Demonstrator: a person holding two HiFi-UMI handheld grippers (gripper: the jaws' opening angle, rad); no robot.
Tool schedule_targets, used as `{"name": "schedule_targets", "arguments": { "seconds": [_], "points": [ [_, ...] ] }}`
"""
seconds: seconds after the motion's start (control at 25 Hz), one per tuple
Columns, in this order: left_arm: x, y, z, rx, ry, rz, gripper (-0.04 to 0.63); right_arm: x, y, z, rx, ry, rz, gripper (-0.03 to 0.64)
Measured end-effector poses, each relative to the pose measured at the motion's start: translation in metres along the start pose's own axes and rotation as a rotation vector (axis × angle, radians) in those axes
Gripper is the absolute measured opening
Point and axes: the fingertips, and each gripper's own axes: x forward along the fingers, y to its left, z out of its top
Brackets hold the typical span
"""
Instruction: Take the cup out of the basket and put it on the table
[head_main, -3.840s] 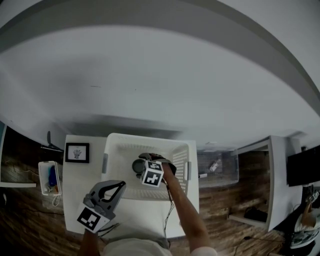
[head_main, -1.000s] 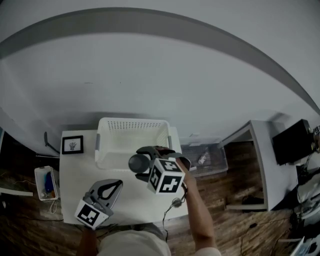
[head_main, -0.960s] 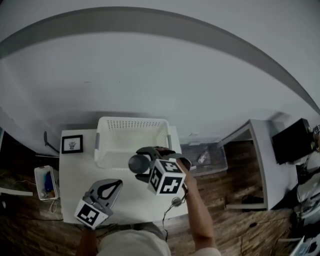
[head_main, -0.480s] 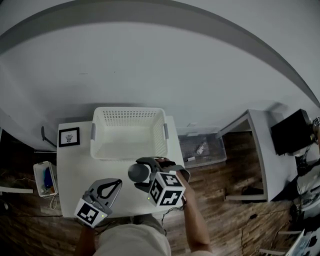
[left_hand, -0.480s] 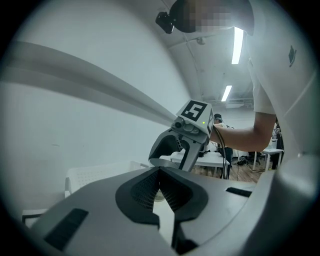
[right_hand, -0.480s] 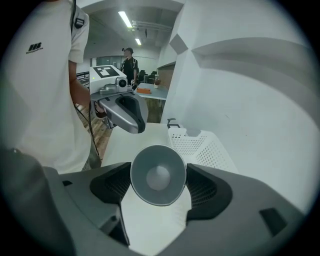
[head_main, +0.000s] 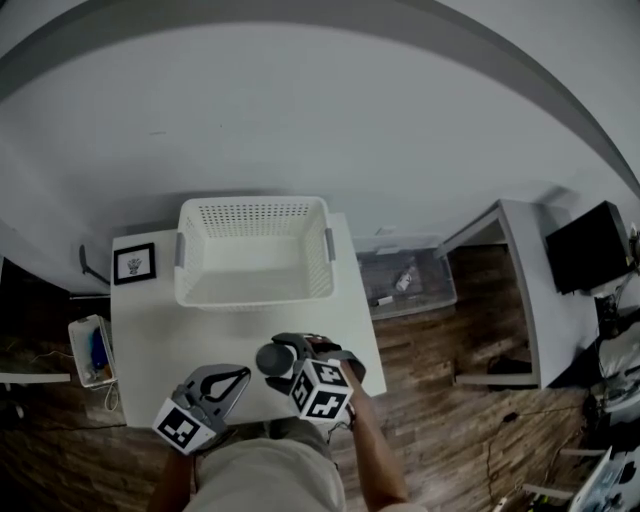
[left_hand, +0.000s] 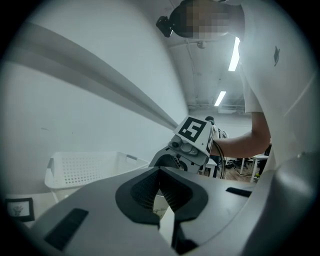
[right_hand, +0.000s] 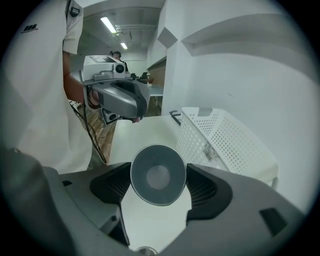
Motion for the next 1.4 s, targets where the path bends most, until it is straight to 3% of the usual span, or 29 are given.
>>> {"name": "schedule_targets", "arguments": {
  "seconds": [0.6,1.4],
  "points": [
    [0.013,-0.016,-0.048,-0.034,0.072,-0.065,0.0,0.065,0.024,-0.073,0.091,0.093,-0.022,0.351],
    [0.018,-0.019,-0.064,-0.051,0.113,-0.113,0.0,0.097,0.036,-0.101,0.111,0.132,-0.016,0.353]
  ]
}}
